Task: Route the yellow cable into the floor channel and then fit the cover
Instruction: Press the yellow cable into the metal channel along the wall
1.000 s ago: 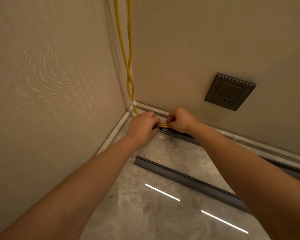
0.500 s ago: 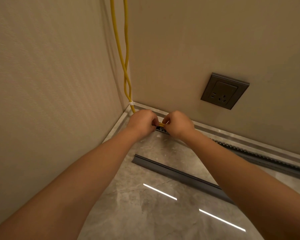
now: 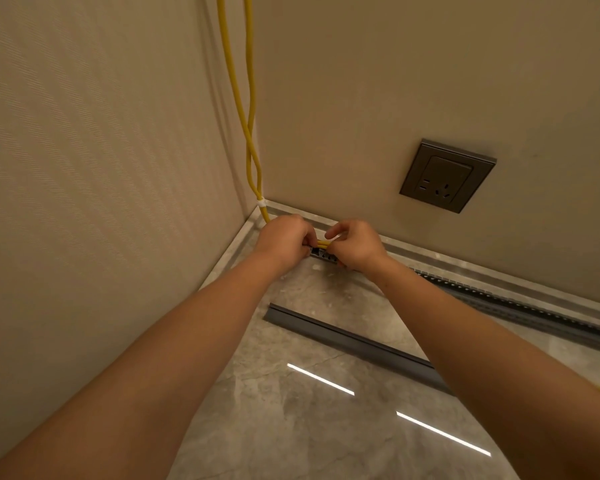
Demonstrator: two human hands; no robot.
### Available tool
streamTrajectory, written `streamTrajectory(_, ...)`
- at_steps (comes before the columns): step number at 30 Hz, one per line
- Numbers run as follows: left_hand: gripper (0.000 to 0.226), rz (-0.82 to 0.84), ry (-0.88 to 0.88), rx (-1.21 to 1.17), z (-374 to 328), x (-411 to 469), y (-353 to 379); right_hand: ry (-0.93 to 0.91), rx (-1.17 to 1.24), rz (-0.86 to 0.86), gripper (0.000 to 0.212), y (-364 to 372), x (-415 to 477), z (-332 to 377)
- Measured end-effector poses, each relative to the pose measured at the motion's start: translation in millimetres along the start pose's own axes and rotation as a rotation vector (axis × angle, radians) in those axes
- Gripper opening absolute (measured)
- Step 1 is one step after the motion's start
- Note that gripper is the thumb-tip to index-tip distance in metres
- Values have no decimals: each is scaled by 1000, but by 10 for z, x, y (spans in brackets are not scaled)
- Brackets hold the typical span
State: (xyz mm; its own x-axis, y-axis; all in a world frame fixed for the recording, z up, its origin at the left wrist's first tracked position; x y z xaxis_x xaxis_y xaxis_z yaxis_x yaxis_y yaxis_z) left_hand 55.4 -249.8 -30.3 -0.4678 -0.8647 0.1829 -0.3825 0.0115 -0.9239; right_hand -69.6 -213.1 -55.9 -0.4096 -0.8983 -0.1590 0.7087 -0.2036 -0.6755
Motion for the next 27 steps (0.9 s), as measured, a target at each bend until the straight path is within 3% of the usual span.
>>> streamTrajectory(15, 16, -20, 21, -4, 10, -6, -11, -173, -407, 39, 21, 13, -49, 263)
streamTrajectory(20, 17, -10, 50, 6, 24, -20, 5, -311, -623, -6, 16, 67, -84, 498)
streamTrajectory(27, 20, -77, 76, -7, 52, -82, 52, -236, -514, 23, 24, 62, -2, 368)
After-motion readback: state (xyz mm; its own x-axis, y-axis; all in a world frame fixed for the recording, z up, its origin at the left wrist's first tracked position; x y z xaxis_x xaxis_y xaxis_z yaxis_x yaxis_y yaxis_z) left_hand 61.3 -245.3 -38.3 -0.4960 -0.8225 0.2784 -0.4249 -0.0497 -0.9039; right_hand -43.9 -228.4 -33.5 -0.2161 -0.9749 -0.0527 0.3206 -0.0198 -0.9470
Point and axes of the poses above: each hand's wrist, its own x-axis towards the middle knuckle, its own y-axis out of the palm, z = x × y, the point moved 8 cm from there along x, towards the middle knuckle, and after that the axes turned 9 degrees about -z, right-handed, at the moved point
